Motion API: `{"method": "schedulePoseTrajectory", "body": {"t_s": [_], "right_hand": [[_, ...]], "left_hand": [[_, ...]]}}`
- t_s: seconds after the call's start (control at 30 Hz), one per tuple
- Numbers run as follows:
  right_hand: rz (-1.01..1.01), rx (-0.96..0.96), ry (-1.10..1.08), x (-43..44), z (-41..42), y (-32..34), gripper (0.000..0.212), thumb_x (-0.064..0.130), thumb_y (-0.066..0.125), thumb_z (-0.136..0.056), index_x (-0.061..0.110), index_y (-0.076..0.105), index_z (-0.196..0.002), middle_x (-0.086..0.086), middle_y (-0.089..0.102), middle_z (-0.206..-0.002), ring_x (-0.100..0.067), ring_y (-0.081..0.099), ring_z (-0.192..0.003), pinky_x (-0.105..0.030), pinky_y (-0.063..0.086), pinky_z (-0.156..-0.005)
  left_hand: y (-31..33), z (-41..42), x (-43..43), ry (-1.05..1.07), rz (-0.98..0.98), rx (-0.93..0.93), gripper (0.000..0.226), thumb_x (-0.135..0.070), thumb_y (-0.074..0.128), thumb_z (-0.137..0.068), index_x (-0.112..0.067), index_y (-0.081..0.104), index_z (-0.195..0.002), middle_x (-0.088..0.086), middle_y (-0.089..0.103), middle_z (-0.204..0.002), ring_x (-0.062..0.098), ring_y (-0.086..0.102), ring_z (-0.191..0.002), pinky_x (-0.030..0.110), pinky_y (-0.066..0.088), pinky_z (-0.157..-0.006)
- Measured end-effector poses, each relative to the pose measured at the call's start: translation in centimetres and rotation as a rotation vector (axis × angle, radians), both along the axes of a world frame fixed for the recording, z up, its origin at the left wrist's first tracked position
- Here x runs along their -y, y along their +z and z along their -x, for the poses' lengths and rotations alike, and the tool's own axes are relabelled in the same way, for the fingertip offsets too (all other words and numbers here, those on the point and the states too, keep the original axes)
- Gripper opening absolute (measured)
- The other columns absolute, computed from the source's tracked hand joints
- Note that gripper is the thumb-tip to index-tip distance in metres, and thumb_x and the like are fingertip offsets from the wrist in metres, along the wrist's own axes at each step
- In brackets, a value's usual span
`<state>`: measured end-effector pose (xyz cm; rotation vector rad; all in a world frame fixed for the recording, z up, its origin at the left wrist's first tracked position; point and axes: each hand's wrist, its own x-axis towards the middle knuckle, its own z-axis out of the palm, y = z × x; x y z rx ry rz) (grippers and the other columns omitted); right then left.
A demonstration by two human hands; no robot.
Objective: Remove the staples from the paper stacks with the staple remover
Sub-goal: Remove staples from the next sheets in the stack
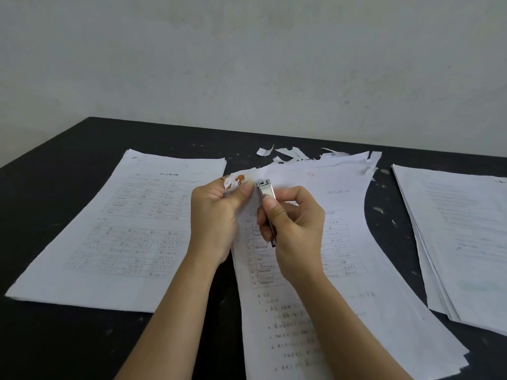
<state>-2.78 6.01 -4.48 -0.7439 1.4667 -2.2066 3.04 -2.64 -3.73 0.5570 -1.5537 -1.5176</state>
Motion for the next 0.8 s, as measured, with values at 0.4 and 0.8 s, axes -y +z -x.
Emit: {"method": "schedulePoseTrajectory", "body": {"t_s": [0.4,0.8], "right_hand": [[-0.073,-0.242,-0.098,0.6,0.3,-0.4,0.016,0.014,0.066,-0.076,0.023,0.053,-0.074,0.006,0.064,-0.055,-0.01,0.059,-0.05,-0.028,0.045,-0.049],[-0.084,-0.288,-0.17,0.3,0.3,-0.6,0.017,0.019,0.071,-0.072,0.023,0.054,-0.073,-0.005,0.066,-0.062,-0.022,0.062,-0.053,-0.035,0.048,-0.049]], "left_hand": [[0.3,0.0,-0.3,0.045,-0.029,0.042,0.019,-0.018,0.063,-0.078,-0.027,0.073,-0.064,-0.006,0.07,-0.064,0.017,0.065,-0.068,0.038,0.056,-0.067],[1.6,-0.2,-1.0,-0.052,-0.082,-0.019,0.018,-0.017,0.07,-0.08,-0.019,0.075,-0.064,-0.003,0.07,-0.062,0.009,0.067,-0.061,0.019,0.052,-0.056]]}}
